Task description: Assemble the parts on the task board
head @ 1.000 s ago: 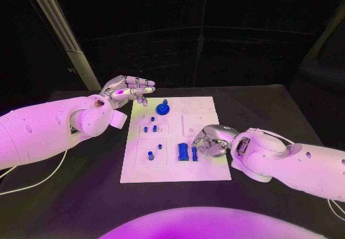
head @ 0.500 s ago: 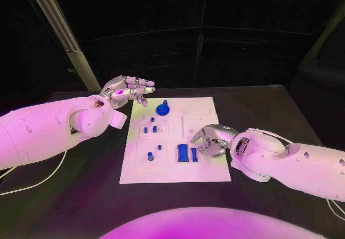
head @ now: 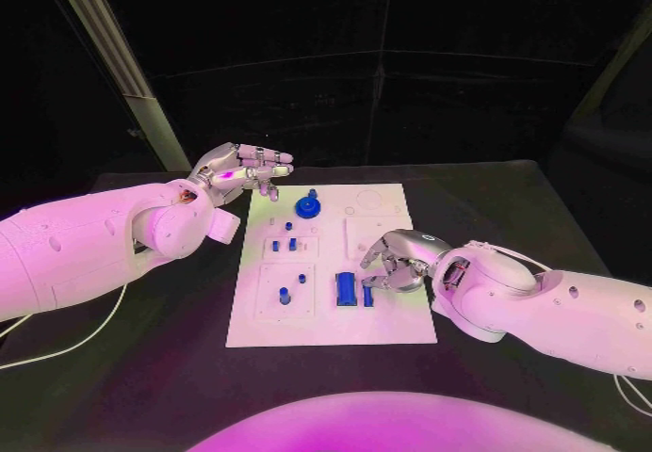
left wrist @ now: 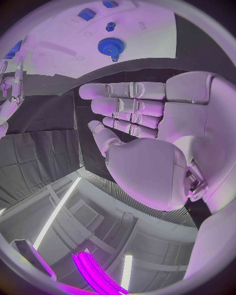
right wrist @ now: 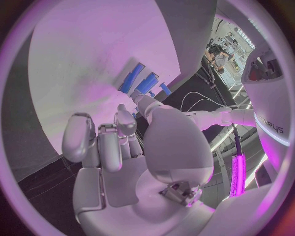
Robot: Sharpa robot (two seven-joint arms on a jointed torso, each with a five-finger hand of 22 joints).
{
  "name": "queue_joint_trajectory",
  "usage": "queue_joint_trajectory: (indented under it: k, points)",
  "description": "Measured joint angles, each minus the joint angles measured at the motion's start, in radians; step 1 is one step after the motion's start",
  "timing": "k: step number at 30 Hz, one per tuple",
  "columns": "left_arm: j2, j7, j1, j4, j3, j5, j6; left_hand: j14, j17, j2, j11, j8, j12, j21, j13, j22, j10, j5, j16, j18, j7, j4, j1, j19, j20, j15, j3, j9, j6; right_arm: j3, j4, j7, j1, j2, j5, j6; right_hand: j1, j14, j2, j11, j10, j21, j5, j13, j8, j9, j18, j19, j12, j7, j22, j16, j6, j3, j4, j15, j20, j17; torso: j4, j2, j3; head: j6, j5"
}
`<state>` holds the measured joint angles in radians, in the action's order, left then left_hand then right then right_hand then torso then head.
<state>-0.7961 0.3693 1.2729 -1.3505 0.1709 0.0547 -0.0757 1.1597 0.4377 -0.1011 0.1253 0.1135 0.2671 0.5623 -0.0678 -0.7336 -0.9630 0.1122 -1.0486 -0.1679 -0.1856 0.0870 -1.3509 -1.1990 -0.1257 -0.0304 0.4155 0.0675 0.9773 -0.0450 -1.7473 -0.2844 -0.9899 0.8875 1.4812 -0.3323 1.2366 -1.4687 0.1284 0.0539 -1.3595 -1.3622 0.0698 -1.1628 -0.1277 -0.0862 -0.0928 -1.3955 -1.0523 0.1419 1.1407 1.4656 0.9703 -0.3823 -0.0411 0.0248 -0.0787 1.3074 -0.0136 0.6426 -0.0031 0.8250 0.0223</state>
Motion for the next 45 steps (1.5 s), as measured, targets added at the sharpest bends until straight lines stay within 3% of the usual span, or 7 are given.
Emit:
queue_joint_trajectory:
  k: [4,10,19,35,40,41,45]
  points:
    - [0.0,0.0,0.0,0.0,0.0,0.0,0.0,0.0,0.0,0.0,0.0,0.0,0.0,0.0,0.0,0.0,0.0,0.0,0.0,0.0,0.0,0.0,0.0,0.0,0.0,0.0,0.0,0.0,0.0,0.0,0.007,-0.009,0.0,-0.008,0.0,0.0,-0.004,0.006,-0.004,-0.015,0.0,0.0,-0.009,0.0,-0.047,-0.014,0.0,0.0,0.0,-0.02,0.0,0.0,0.066,0.042,-0.011,0.007,0.0,0.0,0.0,0.0,0.0003,0.002,0.0]
    - [0.001,-0.001,0.0,0.0,0.0,0.0,0.001,0.0,0.0,0.0,0.0,0.0,0.0,0.0,0.0,0.0,0.0,0.0,0.0,0.0,0.0,0.0,0.0,0.0,0.0,0.0,0.0,0.0,0.0,0.0,0.022,-0.03,0.006,-0.021,0.015,0.0,0.007,0.003,-0.015,-0.042,-0.006,0.0,-0.017,-0.004,-0.124,-0.039,0.0,-0.003,-0.009,-0.056,0.0,0.0,0.12,0.097,-0.003,0.033,0.025,0.0,0.0006,0.0,0.0009,0.005,-0.002]
    - [0.001,-0.001,0.0,0.001,0.0,0.0,0.001,0.0,0.0,0.0,0.0,0.0,0.0,0.0,0.0,0.0,0.0,0.0,0.0,0.0,0.0,0.0,0.0,0.0,0.0,0.0,0.0,0.0,0.0,0.001,0.036,-0.055,0.018,-0.033,0.056,-0.001,0.061,0.002,-0.042,-0.061,-0.018,0.0,-0.017,-0.021,-0.226,-0.078,0.0,-0.009,-0.028,-0.076,0.0,0.0,0.12,0.172,0.021,0.045,0.042,0.0,-0.0003,0.001,0.001,0.01,-0.004]
    - [0.001,-0.001,0.0,0.001,0.0,0.0,0.003,0.0,-0.001,0.0,0.0,0.0,0.0,0.0,0.0,0.001,0.0,0.0,0.0,0.0,0.0,0.0,0.0,0.0,0.0,0.0,0.0,0.0,0.0,0.0,0.031,-0.027,0.023,-0.03,0.071,-0.064,0.042,0.002,-0.047,-0.058,-0.008,0.012,-0.017,-0.01,-0.285,-0.096,0.0,-0.008,-0.016,-0.065,-0.009,-0.007,0.043,0.296,-0.012,0.045,0.043,0.0,-0.0006,-0.001,0.0006,0.009,0.0]
    - [0.001,-0.001,0.0,0.002,0.0,0.0,0.003,0.0,-0.001,0.0,0.0,0.0,0.0,0.0,0.0,0.001,0.0,0.0,0.0,0.0,0.0,0.0,0.0,0.0,0.0,0.0,0.0,0.0,0.0,0.0,0.027,0.067,0.023,0.004,-0.04,-0.125,0.039,0.002,-0.052,-0.033,0.11,0.115,-0.017,0.152,-0.267,-0.076,-0.002,0.065,0.195,-0.037,-0.171,-0.113,-0.051,0.355,-0.04,0.03,0.029,-0.053,-0.0006,-0.003,-0.0002,0.002,0.001]
    - [0.001,-0.001,0.0,0.002,0.0,0.0,0.003,0.0,-0.001,0.0,0.0,0.0,0.0,0.0,0.0,0.001,0.0,0.0,0.0,0.0,0.0,0.0,0.0,0.0,0.0,0.0,0.0,0.0,0.0,0.0,0.029,0.092,0.022,0.011,-0.074,-0.133,0.048,0.002,-0.061,-0.029,0.14,0.152,-0.017,0.198,-0.267,-0.072,-0.025,0.09,0.251,-0.033,-0.227,-0.149,-0.063,0.367,-0.044,0.03,0.025,-0.094,-0.0006,-0.004,-0.0007,-0.002,0.003]
    - [0.003,-0.002,0.0,0.002,0.0,0.0,0.002,0.0,-0.001,0.0,0.0,0.0,0.0,0.0,0.0,0.001,0.0,0.0,0.0,0.0,0.0,0.0,0.0,0.0,0.0,0.0,0.0,0.0,0.0,0.0,0.067,0.223,-0.004,0.025,-0.281,-0.147,0.096,0.121,-0.109,-0.002,0.258,0.429,-0.005,0.363,-0.246,-0.052,-0.079,0.261,0.46,-0.011,-0.592,-0.51,-0.105,0.381,-0.05,0.004,0.007,-0.474,0.0012,-0.008,-0.0035,-0.016,0.009]
